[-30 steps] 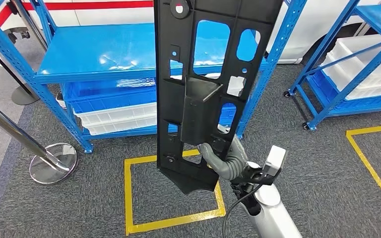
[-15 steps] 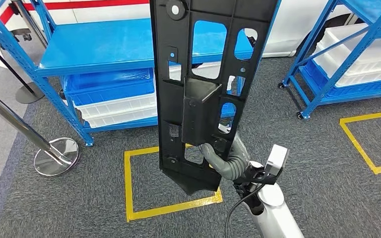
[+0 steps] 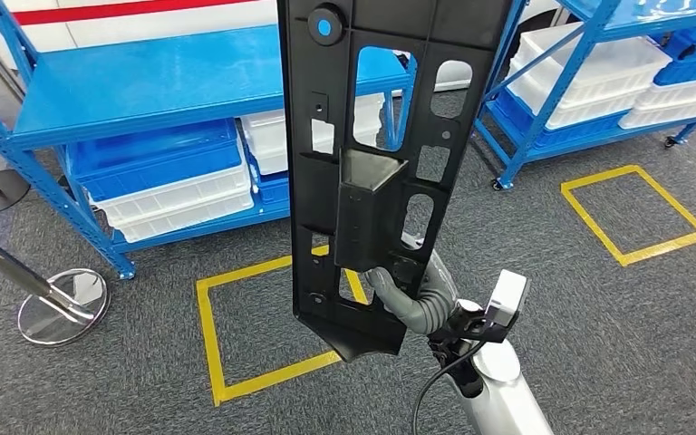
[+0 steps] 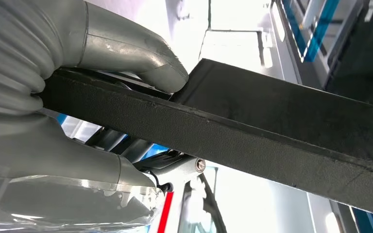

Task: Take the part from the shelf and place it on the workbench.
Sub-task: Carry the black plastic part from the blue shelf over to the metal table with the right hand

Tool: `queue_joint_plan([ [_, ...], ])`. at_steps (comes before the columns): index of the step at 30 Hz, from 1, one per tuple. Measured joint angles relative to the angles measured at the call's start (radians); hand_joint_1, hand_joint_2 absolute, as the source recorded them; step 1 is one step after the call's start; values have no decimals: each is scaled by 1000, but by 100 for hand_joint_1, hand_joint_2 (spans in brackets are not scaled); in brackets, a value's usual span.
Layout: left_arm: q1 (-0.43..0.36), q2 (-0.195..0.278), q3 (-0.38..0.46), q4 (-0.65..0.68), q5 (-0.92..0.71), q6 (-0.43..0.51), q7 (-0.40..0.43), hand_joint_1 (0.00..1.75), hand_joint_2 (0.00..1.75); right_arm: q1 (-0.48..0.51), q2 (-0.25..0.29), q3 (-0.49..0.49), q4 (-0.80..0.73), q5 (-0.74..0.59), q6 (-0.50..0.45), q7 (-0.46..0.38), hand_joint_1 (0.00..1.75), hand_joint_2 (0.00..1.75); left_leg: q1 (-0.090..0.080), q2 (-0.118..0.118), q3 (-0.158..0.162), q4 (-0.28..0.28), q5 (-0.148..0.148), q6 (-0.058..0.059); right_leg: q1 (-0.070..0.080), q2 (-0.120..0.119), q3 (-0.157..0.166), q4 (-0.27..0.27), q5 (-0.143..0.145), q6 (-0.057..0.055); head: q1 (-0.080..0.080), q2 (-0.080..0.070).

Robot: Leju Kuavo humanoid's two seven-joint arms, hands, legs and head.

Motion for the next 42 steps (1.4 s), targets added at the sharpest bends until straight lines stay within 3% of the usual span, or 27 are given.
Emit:
queue_joint_plan([
  [2, 0, 0, 0, 0, 0, 0, 0, 0, 175, -1, 0, 0, -3, 0, 0, 0, 175, 175, -5, 16, 0, 2, 0, -10, 8, -35, 78, -129, 28, -13, 0, 0],
  [3, 0, 0, 0, 0, -1, 0, 0, 0, 175, -2, 0, 0, -4, 0, 0, -1, 175, 175, -7, 24, 0, 3, 0, -16, 12, -45, 94, -159, 30, -21, 0, 0],
  [6, -1, 1, 0, 0, -1, 0, 0, 0, 175, 1, 1, -2, -6, 0, 0, -1, 175, 175, -7, 37, 0, 6, -4, -35, 16, -22, 87, -167, 32, -46, 0, 0],
  [8, -1, 1, 0, 0, -1, 0, -1, 0, 175, 1, 2, -3, -9, 1, 0, -1, 175, 175, -3, 2, -20, 53, -39, -44, 13, -4, 84, -173, 40, -62, 0, 0],
  [10, -3, 2, 0, 0, 0, 0, -5, 0, 175, 5, 3, -3, -11, 7, 0, -4, 175, 175, 0, -42, -74, 178, -109, -48, 15, 14, 80, -174, 45, -73, 0, 0],
  [12, -8, 2, 0, 0, 2, 0, -7, 0, 175, 20, 3, -4, -13, 17, -2, -11, 175, 175, 0, -53, -119, 289, -147, -49, 20, 35, 76, -173, 48, -77, 0, 0],
  [13, -9, 2, 0, 0, 3, 0, -8, 0, 175, 30, 3, -4, -15, 24, -4, -16, 175, 175, 0, -55, -119, 295, -137, -47, 23, 48, 75, -171, 49, -78, 0, 0],
  [15, -3, 2, 0, 0, 4, -1, -7, 0, 175, 54, 3, -7, -27, 40, -10, -29, 175, 175, 0, -69, -70, 197, -70, -38, 26, 76, 75, -165, 49, -77, 0, 0],
  [17, 4, 2, 0, 0, 4, -1, -5, 0, 175, 78, 3, -11, -48, 61, -17, -43, 175, 175, 0, -110, -15, 75, -23, -28, 28, 100, 69, -156, 50, -73, 0, 0],
  [18, 7, 2, 0, 0, 5, -2, -2, 0, 175, 91, 3, -13, -60, 75, -21, -51, 175, 175, 0, -125, -2, 41, -19, -24, 27, 110, 62, -153, 52, -69, 0, 0],
  [19, 7, 1, 0, 0, 6, -3, 2, 0, 175, 107, 3, -16, -73, 92, -26, -59, 175, 175, -1, -132, 2, 28, -23, -22, 25, 119, 55, -152, 56, -62, 0, 0],
  [21, 6, -4, 0, 0, 6, -8, 13, 0, 175, 148, 3, -26, -108, 143, -43, -82, 175, 175, 0, -115, 5, 14, -19, -16, 22, 132, 46, -152, 62, -49, 0, 0],
  [23, 6, -10, 0, 0, 2, -13, 24, 0, 175, 187, 0, -39, -148, 192, -60, -106, 175, 175, 6, -94, 10, 0, -9, -6, 24, 101, 34, -128, 43, -37, 0, 0],
  [25, 7, -12, 0, 0, 0, -14, 31, 0, 175, 215, -3, -49, -184, 226, -69, -121, 175, 175, 8, -68, 12, -6, -4, 0, 20, 50, -13, -27, -16, -22, 0, 0],
  [27, 8, -12, 0, 0, -2, -14, 35, 0, 175, 245, -6, -55, -213, 251, -72, -127, 175, 175, 8, -40, 11, -6, -6, -1, 8, 31, -71, 96, -65, -7, 0, 0],
  [28, 8, -12, 0, 0, -3, -15, 37, 0, 175, 259, -8, -56, -226, 261, -71, -129, 175, 175, 9, -26, 11, -5, -7, -3, 2, 27, -81, 119, -65, 0, 0, 0],
  [29, 8, -12, 0, 0, -4, -15, 38, 0, 175, 271, -10, -57, -236, 268, -70, -131, 175, 175, 10, -13, 12, -4, -9, -6, -4, 22, -71, 102, -48, 6, 0, 0],
  [31, 9, -11, 0, 0, -4, -13, 39, 0, 175, 285, -12, -57, -253, 275, -67, -139, 175, 175, 13, 9, 17, 0, -17, -17, -11, -13, 1, -26, 9, 14, 0, 0],
  [33, 11, -9, 0, 0, -4, -9, 35, 0, 175, 292, -13, -57, -264, 276, -62, -149, 175, 175, 11, 27, 21, 4, -27, -32, -7, -45, 57, -129, 36, 3, 0, 0],
  [34, 11, -8, 0, -1, -5, -8, 33, 0, 175, 294, -13, -57, -267, 275, -59, -152, 175, 175, 8, 35, 23, 5, -30, -39, -3, -50, 65, -145, 33, -7, 0, 0],
  [36, 12, -5, 0, -1, -9, -4, 31, 0, 175, 299, -13, -57, -272, 276, -55, -154, 175, 175, 8, 49, 33, 1, -35, -52, 1, -28, 62, -144, 32, -29, 0, 0],
  [37, 12, -4, -1, -1, -12, -2, 29, 0, 175, 303, -12, -57, -277, 279, -56, -153, 175, 175, 10, 39, 35, 5, -42, -59, 0, -17, 62, -146, 33, -37, 0, 0],
  [39, 10, 0, -2, -1, -19, -1, 21, 0, 175, 311, -9, -57, -290, 287, -56, -150, 175, 175, 14, -6, 14, 66, -87, -64, -2, 2, 62, -151, 37, -52, 0, 0],
  [40, 8, 2, -3, -1, -21, -1, 16, 0, 175, 314, -6, -57, -296, 290, -56, -148, 175, 175, 13, -32, -12, 128, -122, -63, 0, 11, 62, -151, 37, -58, 0, 0],
  [42, 2, 4, -3, -1, -24, -1, 7, 0, 175, 319, -3, -57, -302, 292, -54, -146, 175, 175, 9, -50, -71, 264, -179, -59, 6, 32, 62, -151, 37, -66, 0, 0],
])
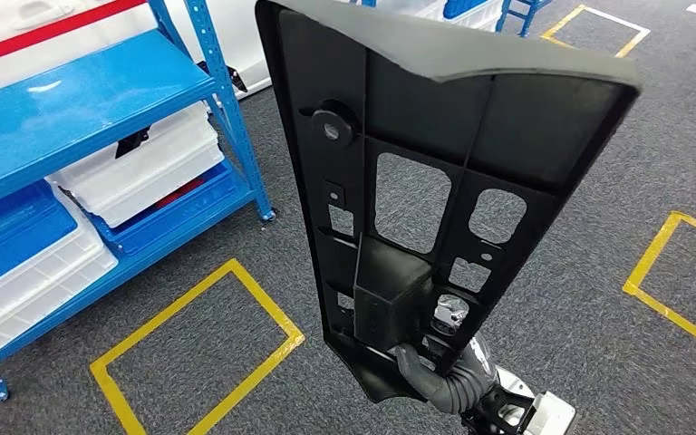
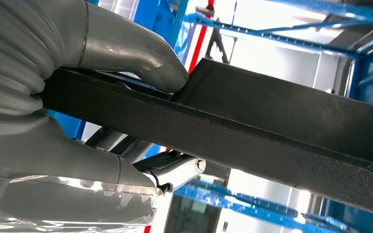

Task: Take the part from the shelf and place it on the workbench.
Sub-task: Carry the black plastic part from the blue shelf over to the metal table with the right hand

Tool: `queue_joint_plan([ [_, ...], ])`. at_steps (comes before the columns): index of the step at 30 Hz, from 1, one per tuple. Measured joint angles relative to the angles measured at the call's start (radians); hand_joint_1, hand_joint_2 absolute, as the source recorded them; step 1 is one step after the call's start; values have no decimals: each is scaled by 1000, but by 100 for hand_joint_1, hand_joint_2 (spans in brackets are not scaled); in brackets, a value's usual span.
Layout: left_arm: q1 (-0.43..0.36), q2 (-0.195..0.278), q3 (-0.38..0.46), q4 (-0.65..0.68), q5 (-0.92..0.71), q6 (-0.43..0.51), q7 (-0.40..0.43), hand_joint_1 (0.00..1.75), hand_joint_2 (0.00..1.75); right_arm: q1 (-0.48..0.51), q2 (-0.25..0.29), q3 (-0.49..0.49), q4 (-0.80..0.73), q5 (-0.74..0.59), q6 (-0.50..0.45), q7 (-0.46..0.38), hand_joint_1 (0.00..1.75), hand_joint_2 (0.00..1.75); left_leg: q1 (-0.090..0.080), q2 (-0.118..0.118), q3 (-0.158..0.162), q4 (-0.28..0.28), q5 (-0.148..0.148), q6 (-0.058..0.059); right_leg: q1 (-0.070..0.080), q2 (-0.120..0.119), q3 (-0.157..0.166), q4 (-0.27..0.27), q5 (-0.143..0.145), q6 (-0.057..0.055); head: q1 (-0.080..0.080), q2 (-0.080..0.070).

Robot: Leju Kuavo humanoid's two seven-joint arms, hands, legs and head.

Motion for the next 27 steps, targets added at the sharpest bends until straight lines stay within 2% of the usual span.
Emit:
queue_joint_plan([
  [1, -2, 1, 0, 0, -1, 1, -4, 0, 175, 2, 1, 0, -1, 0, 1, 0, 175, 175, -2, -2, -15, 34, -2, 3, 3, 14, 1, 0, 0, -2, 0, 0],
  [2, -3, 1, 0, 0, -2, 2, -7, 0, 175, 2, 1, 0, -1, 0, 4, 0, 175, 175, -4, -5, -13, 30, 16, 8, 6, 29, 2, 1, 0, -3, 0, 0],
  [3, -2, 2, -1, 0, -4, 4, -8, 0, 175, 2, 3, 0, -1, 0, 7, 0, 175, 175, -5, -10, 4, -14, 52, 14, 9, 45, 4, 2, 0, -3, 0, 0],
  [4, 1, 3, -1, 0, -5, 6, -9, 0, 175, 0, 6, 0, -1, 1, 11, -1, 175, 175, -6, -25, 31, -81, 94, 21, 10, 60, 4, 2, 1, -2, 0, 0],
  [5, 4, 4, -1, 0, -5, 9, -10, 0, 175, -2, 10, 0, 0, 1, 15, -2, 175, 175, -6, -47, 54, -145, 126, 29, 12, 74, 4, 5, 2, -1, 0, 0],
  [6, 6, 6, -2, 0, -3, 11, -9, 0, 175, -5, 14, 0, 2, 1, 19, -3, 175, 175, -7, -67, 73, -198, 142, 33, 12, 86, 0, 7, 4, 3, 0, 0],
  [7, 7, 7, -1, 0, 2, 14, -7, 0, 175, -8, 17, 0, 4, 1, 22, -5, 175, 175, -8, -80, 82, -228, 146, 36, 10, 97, -6, 8, 7, 8, 0, 0],
  [8, 6, 8, -1, 0, 9, 17, -5, 0, 175, -11, 19, 0, 8, 2, 25, -6, 175, 175, -9, -82, 85, -239, 142, 38, 9, 107, -11, 7, 12, 16, 0, 0],
  [9, 5, 8, 0, 0, 16, 20, -2, 0, 175, -14, 20, 0, 11, 3, 28, -9, 175, 175, -8, -73, 88, -248, 142, 41, 8, 116, -15, 5, 16, 23, 0, 0],
  [10, 5, 9, 0, 0, 23, 23, 0, 0, 175, -16, 20, 0, 15, 4, 31, -11, 175, 175, -7, -62, 89, -253, 146, 45, 9, 110, -18, 5, 18, 29, 0, 0],
  [11, 5, 9, 1, 0, 28, 25, 2, 0, 175, -19, 21, 0, 19, 4, 34, -14, 175, 175, -4, -51, 93, -259, 152, 49, 11, 91, -24, 15, 10, 33, 0, 0],
  [12, 6, 9, 2, 0, 33, 27, 4, 0, 175, -24, 21, 0, 22, 4, 37, -16, 175, 175, -2, -38, 95, -265, 156, 53, 13, 63, -38, 44, -8, 37, 0, 0],
  [13, 8, 10, 2, 0, 39, 28, 5, 0, 175, -29, 21, 1, 26, 5, 38, -18, 175, 175, -2, -24, 97, -267, 158, 55, 11, 31, -61, 92, -36, 39, 0, 0],
  [14, 10, 11, 4, 0, 45, 30, 7, 0, 175, -34, 21, 1, 31, 5, 40, -20, 175, 175, -3, -10, 97, -267, 158, 57, 9, 11, -90, 154, -66, 43, 0, 0],
  [15, 12, 12, 7, 0, 52, 33, 11, 0, 175, -38, 21, 2, 38, 5, 41, -21, 175, 175, -4, 4, 96, -267, 157, 57, 5, 1, -119, 214, -89, 48, 0, 0],
  [16, 13, 13, 13, 0, 61, 37, 16, 0, 175, -40, 21, 3, 48, 4, 44, -23, 175, 175, -5, 17, 97, -266, 156, 57, 0, -4, -137, 251, -96, 52, 0, 0],
  [17, 13, 14, 20, 0, 71, 43, 23, 0, 175, -42, 21, 4, 57, 4, 48, -24, 175, 175, -5, 30, 98, -266, 154, 55, -4, -7, -137, 254, -86, 55, 0, 0],
  [18, 13, 14, 27, 0, 81, 48, 30, 0, 175, -44, 21, 6, 66, 2, 51, -25, 175, 175, -5, 42, 100, -265, 151, 53, -7, -14, -116, 218, -60, 57, 0, 0],
  [19, 13, 14, 34, 0, 89, 54, 37, 0, 175, -47, 21, 8, 74, 1, 54, -25, 175, 175, -4, 53, 104, -264, 148, 50, -10, -28, -80, 153, -28, 58, 0, 0],
  [20, 13, 14, 40, 0, 97, 59, 42, 0, 175, -50, 21, 10, 80, 0, 56, -27, 175, 175, -6, 64, 107, -264, 144, 45, -7, -51, -45, 89, -8, 55, 0, 0],
  [21, 14, 14, 47, 0, 103, 63, 46, 0, 175, -55, 21, 12, 86, -1, 57, -28, 175, 175, -8, 73, 109, -263, 140, 40, -4, -68, -18, 39, 4, 49, 0, 0],
  [22, 14, 14, 53, 0, 109, 66, 49, 0, 175, -58, 21, 15, 92, -2, 57, -30, 175, 175, -11, 81, 111, -263, 136, 35, 1, -79, -5, 12, 5, 42, 0, 0],
  [23, 14, 14, 59, 0, 113, 68, 51, 0, 175, -61, 21, 17, 97, -2, 57, -31, 175, 175, -13, 89, 113, -265, 133, 29, 5, -80, -4, 7, -1, 34, 0, 0],
  [25, 13, 14, 66, 0, 115, 72, 51, 0, 175, -62, 21, 21, 105, -1, 54, -35, 175, 175, -12, 100, 121, -266, 126, 18, 4, -56, -5, 4, -1, 22, 0, 0],
  [26, 13, 14, 69, 0, 113, 74, 49, 0, 175, -63, 21, 23, 108, 0, 50, -38, 175, 175, -10, 90, 121, -257, 116, 12, 3, -45, -4, 2, 0, 16, 0, 0],
  [27, 12, 13, 72, 0, 110, 76, 44, 0, 175, -63, 21, 25, 110, 1, 43, -42, 175, 175, -7, 69, 111, -227, 95, 9, 1, -35, -4, -1, 2, 10, 0, 0],
])
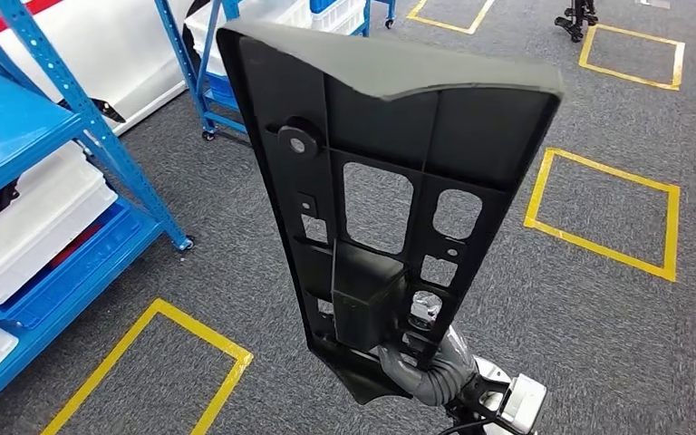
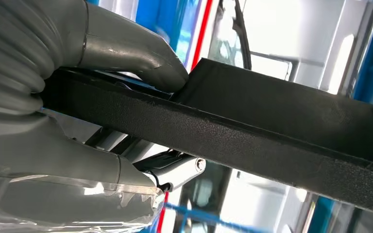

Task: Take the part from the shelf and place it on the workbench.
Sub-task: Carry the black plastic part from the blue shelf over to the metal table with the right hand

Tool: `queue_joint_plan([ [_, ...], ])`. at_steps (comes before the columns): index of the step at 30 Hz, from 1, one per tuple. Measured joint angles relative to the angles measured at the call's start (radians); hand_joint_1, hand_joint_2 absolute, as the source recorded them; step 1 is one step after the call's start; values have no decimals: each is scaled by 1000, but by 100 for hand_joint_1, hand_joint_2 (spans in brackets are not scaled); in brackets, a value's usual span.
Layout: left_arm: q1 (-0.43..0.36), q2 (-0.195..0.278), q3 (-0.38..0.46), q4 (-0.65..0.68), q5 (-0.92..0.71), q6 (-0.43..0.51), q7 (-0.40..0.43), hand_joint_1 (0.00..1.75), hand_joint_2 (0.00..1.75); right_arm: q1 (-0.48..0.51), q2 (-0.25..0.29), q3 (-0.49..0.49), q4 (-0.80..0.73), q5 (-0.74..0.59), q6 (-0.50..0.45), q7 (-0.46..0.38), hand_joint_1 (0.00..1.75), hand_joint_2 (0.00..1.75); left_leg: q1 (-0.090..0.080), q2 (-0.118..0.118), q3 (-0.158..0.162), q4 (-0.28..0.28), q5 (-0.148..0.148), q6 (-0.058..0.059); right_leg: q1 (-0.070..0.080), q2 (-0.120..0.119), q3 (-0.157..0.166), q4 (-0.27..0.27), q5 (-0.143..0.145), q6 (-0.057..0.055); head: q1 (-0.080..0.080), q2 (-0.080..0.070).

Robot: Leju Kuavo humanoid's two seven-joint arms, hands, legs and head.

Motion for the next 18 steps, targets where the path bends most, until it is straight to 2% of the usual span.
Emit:
queue_joint_plan([
  [2, -4, -1, 3, 0, -9, 1, -12, 0, 175, 1, 0, 5, 2, 1, -16, -9, 175, 175, 1, -49, -50, 116, -63, -2, 0, 18, 1, -2, 1, -10, 0, 0],
  [3, -7, -1, 3, 0, -15, 0, -19, 0, 175, 4, 1, 6, 2, 2, -24, -13, 175, 175, 1, -60, -83, 188, -93, -1, 2, 28, 1, -2, 1, -12, 0, 0],
  [4, -11, -2, 3, 0, -20, 0, -23, 0, 175, 8, 1, 6, 3, 2, -31, -15, 175, 175, 0, -64, -106, 240, -107, -1, 4, 40, 2, -2, 1, -14, 0, 0],
  [5, -13, -2, 3, 0, -25, 0, -25, 0, 175, 13, 1, 6, 3, 2, -37, -17, 175, 175, 0, -65, -115, 261, -103, 1, 5, 54, 3, -1, 0, -14, 0, 0],
  [6, -14, -2, 3, 0, -28, 0, -27, 0, 175, 18, 1, 6, 3, 2, -40, -18, 175, 175, 0, -67, -108, 242, -77, 4, 6, 69, 5, -1, 1, -14, 0, 0],
  [7, -13, -2, 3, 0, -30, 0, -26, 0, 175, 21, 1, 6, 3, 2, -43, -19, 175, 175, 0, -75, -86, 186, -36, 8, 7, 84, 7, 0, 1, -13, 0, 0],
  [9, -10, -1, 3, 0, -32, 0, -26, 0, 175, 24, 1, 7, 2, 2, -44, -22, 175, 175, 1, -120, -36, 55, 29, 18, 6, 110, 5, 5, 3, -8, 0, 0],
  [10, -9, 0, 3, 0, -32, 1, -25, 0, 175, 24, 1, 8, 2, 2, -45, -23, 175, 175, 1, -140, -22, 11, 42, 21, 5, 121, 0, 7, 6, -2, 0, 0],
  [11, -10, 1, 3, 0, -32, 3, -25, 0, 175, 25, 1, 8, 2, 2, -46, -24, 175, 175, 0, -152, -16, -11, 42, 23, 3, 130, -6, 7, 9, 5, 0, 0],
  [13, -11, 1, 2, 0, -36, 6, -23, 0, 175, 27, 1, 9, 2, 2, -50, -26, 175, 175, -1, -141, -14, -26, 42, 30, 1, 150, -14, 2, 19, 22, 0, 0],
  [14, -9, 2, 2, 0, -39, 7, -22, 0, 175, 29, 1, 9, 2, 2, -54, -27, 175, 175, 0, -130, -11, -34, 48, 35, 1, 146, -17, 2, 20, 27, 0, 0],
  [15, -6, 4, 2, 0, -43, 8, -19, 0, 175, 29, 1, 9, 2, 2, -57, -28, 175, 175, 2, -118, -7, -42, 54, 41, 3, 127, -25, 17, 9, 31, 0, 0],
  [16, -1, 6, 2, 0, -45, 8, -18, 0, 175, 30, 1, 9, 2, 1, -60, -29, 175, 175, 4, -103, -4, -49, 59, 46, 4, 100, -43, 53, -14, 34, 0, 0],
  [17, 5, 8, 2, 0, -47, 8, -16, 0, 175, 31, 1, 9, 2, 1, -62, -30, 175, 175, 2, -88, -4, -52, 61, 49, 3, 67, -70, 111, -46, 37, 0, 0],
  [18, 11, 10, 2, 0, -47, 8, -15, 0, 175, 32, 0, 9, 2, 1, -63, -30, 175, 175, 0, -74, -5, -52, 62, 50, 2, 46, -103, 181, -80, 40, 0, 0],
])
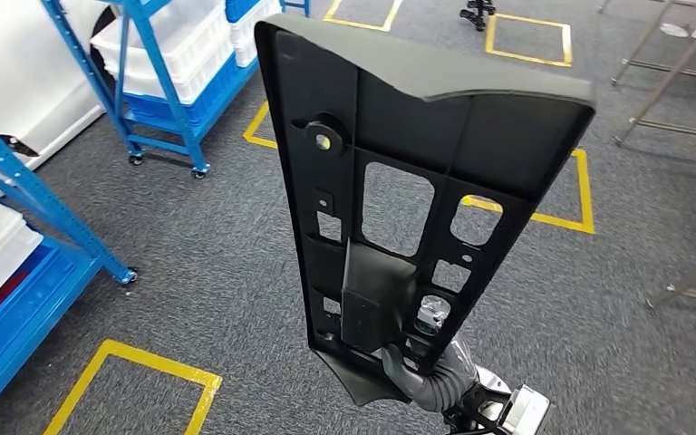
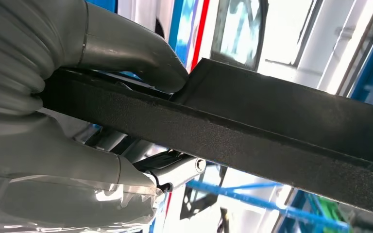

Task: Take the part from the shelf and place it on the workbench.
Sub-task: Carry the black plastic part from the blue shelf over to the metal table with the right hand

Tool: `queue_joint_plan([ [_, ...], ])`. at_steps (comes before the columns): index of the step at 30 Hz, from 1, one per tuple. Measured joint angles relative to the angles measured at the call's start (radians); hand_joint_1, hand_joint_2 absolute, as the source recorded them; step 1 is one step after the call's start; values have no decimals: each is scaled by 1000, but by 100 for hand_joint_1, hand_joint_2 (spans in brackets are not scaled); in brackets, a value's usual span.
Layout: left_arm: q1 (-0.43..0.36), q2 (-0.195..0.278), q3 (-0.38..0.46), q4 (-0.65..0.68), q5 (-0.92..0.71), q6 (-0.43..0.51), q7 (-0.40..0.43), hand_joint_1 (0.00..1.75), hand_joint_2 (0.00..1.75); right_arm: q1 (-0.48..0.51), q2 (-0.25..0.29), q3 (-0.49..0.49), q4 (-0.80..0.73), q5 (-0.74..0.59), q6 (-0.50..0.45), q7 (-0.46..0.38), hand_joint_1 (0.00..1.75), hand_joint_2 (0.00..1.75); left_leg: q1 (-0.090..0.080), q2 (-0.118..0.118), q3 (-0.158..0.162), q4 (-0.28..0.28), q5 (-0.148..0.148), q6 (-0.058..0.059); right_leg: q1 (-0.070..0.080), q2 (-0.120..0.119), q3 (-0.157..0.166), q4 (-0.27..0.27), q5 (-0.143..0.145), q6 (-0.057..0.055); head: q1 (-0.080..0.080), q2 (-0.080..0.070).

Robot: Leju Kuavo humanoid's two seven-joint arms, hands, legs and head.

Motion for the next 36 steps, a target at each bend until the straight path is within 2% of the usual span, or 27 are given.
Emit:
queue_joint_plan([
  [1, 4, 1, 0, 0, 0, 0, 1, 0, 175, 2, 0, 0, 0, 0, -1, 0, 175, 175, -2, 14, -1, 0, -1, 0, -2, -10, -29, 60, -22, 4, 0, 0],
  [2, 7, 2, 0, 0, 0, 0, 2, 0, 175, 4, -1, 0, 0, 0, -2, 0, 175, 175, -3, 27, 0, 0, -2, 0, -4, -15, -43, 93, -27, 6, 0, 0],
  [3, 8, 2, 0, 0, -1, 0, 2, 0, 175, 7, -1, 0, 0, 0, -3, -1, 175, 175, -3, 40, 1, 1, -3, -1, -6, -18, -38, 87, -14, 8, 0, 0],
  [4, 9, 2, 0, 0, -1, -1, 2, 0, 175, 8, -2, 0, 0, 0, -5, -1, 175, 175, -3, 51, 3, 1, -6, -3, -7, -26, -11, 40, 15, 9, 0, 0],
  [5, 8, 3, -1, 0, -1, -2, 2, 0, 175, 9, -2, 0, 0, 0, -7, -2, 175, 175, -3, 62, 7, 1, -9, -6, -8, -42, 30, -34, 47, 8, 0, 0],
  [7, 8, 4, -2, 0, -1, -3, 1, 0, 175, 9, -2, 0, 0, 0, -10, -3, 175, 175, -8, 80, 12, 3, -18, -16, -2, -80, 96, -154, 79, -3, 0, 0],
  [8, 7, 4, -2, 0, -1, -3, 0, 0, 175, 9, -2, 0, 0, 0, -11, -3, 175, 175, -10, 87, 14, 4, -22, -22, 3, -88, 109, -179, 79, -11, 0, 0],
  [9, 7, 4, -3, 0, -1, -3, -1, 0, 175, 10, -2, 0, 0, -1, -11, -4, 175, 175, -12, 95, 16, 3, -25, -28, 8, -85, 109, -183, 74, -19, 0, 0],
  [11, 4, 4, -5, 0, -1, -3, -3, 0, 175, 11, -2, 0, 0, -1, -12, -4, 175, 175, -10, 105, 25, 5, -33, -39, 7, -60, 110, -188, 76, -33, 0, 0],
  [13, 2, 5, -6, 0, 0, -3, -4, 0, 175, 10, -2, 0, 0, -1, -12, -4, 175, 175, -5, 66, 9, 52, -68, -47, 3, -38, 113, -195, 79, -46, 0, 0],
  [15, 3, 5, -7, 0, 3, -3, -4, 0, 175, 8, -1, 0, 1, -1, -9, -4, 175, 175, -2, 13, -52, 178, -130, -50, 3, -18, 114, -196, 79, -55, 0, 0],
  [16, 5, 6, -7, 0, 5, -3, -3, 0, 175, 7, -1, 0, 3, -1, -7, -4, 175, 175, -2, 3, -89, 246, -153, -50, 5, -5, 114, -196, 79, -58, 0, 0],
  [17, 7, 6, -7, 0, 7, -2, -1, 0, 175, 7, -1, 0, 6, -2, -4, -5, 175, 175, -2, -2, -117, 290, -160, -50, 7, 9, 114, -195, 79, -59, 0, 0],
  [18, 8, 7, -6, 0, 9, -2, 1, 0, 175, 6, -1, 0, 9, -2, -2, -5, 175, 175, -2, -4, -128, 298, -145, -48, 9, 24, 114, -193, 78, -59, 0, 0],
  [19, 9, 7, -6, 0, 9, -1, 2, 0, 175, 5, -1, 0, 12, -2, 0, -5, 175, 175, -2, -8, -122, 265, -112, -45, 10, 39, 114, -191, 78, -59, 0, 0],
  [20, 10, 7, -6, 0, 10, -1, 3, 0, 175, 3, -1, 0, 14, -2, 1, -5, 175, 175, -2, -18, -100, 200, -67, -41, 10, 52, 115, -189, 78, -59, 0, 0],
  [22, 10, 9, -6, 0, 12, 0, 5, 0, 175, -2, -1, 0, 18, -4, 2, -6, 175, 175, -2, -59, -56, 78, -10, -32, 11, 75, 111, -184, 78, -53, 0, 0],
  [24, 9, 10, -6, 0, 15, 0, 7, 0, 175, -8, -1, 2, 24, -9, 5, -7, 175, 175, -5, -80, -41, 34, -2, -26, 8, 94, 105, -182, 82, -41, 0, 0],
  [26, 7, 10, -6, 0, 17, 1, 8, 0, 175, -10, -1, 3, 29, -16, 6, -7, 175, 175, -6, -61, -36, 24, 6, -17, 5, 105, 102, -184, 86, -29, 0, 0],
  [28, 7, 11, -6, 0, 17, 1, 5, 0, 175, -16, -1, 3, 34, -22, 2, -9, 175, 175, -2, -37, -30, 9, 17, -5, 8, 65, 84, -151, 63, -21, 0, 0],
  [30, 10, 12, -6, 0, 16, 1, -1, 0, 175, -23, -2, 4, 39, -24, -3, -9, 175, 175, -3, -11, -29, 3, 21, 2, 6, 7, 32, -43, 3, -14, 0, 0],
  [31, 11, 13, -6, 0, 16, 1, -2, 0, 175, -26, -2, 4, 42, -24, -4, -9, 175, 175, -4, 2, -30, 3, 21, 3, 3, -5, 0, 22, -26, -10, 0, 0],
  [32, 12, 14, -6, 0, 15, 1, -3, 0, 175, -26, -2, 4, 46, -24, -6, -9, 175, 175, -5, 16, -30, 3, 20, 2, -1, -11, -23, 69, -40, -7, 0, 0],
  [33, 12, 14, -6, 0, 15, 1, -4, 0, 175, -26, -2, 4, 49, -24, -7, -9, 175, 175, -5, 28, -30, 3, 19, 1, -6, -15, -30, 84, -36, -3, 0, 0],
  [34, 12, 15, -6, 0, 15, 1, -4, 0, 175, -25, -3, 4, 52, -24, -8, -9, 175, 175, -5, 41, -29, 4, 16, -2, -9, -20, -16, 58, -15, 0, 0, 0],
  [35, 12, 15, -6, 0, 15, 1, -5, 0, 175, -26, -3, 4, 54, -24, -8, -9, 175, 175, -4, 52, -27, 6, 13, -6, -13, -31, 18, -3, 18, 3, 0, 0],
  [36, 11, 15, -6, 0, 15, 1, -6, 0, 175, -26, -3, 4, 55, -24, -9, -9, 175, 175, -4, 62, -25, 9, 8, -11, -13, -54, 56, -73, 43, 4, 0, 0],
])
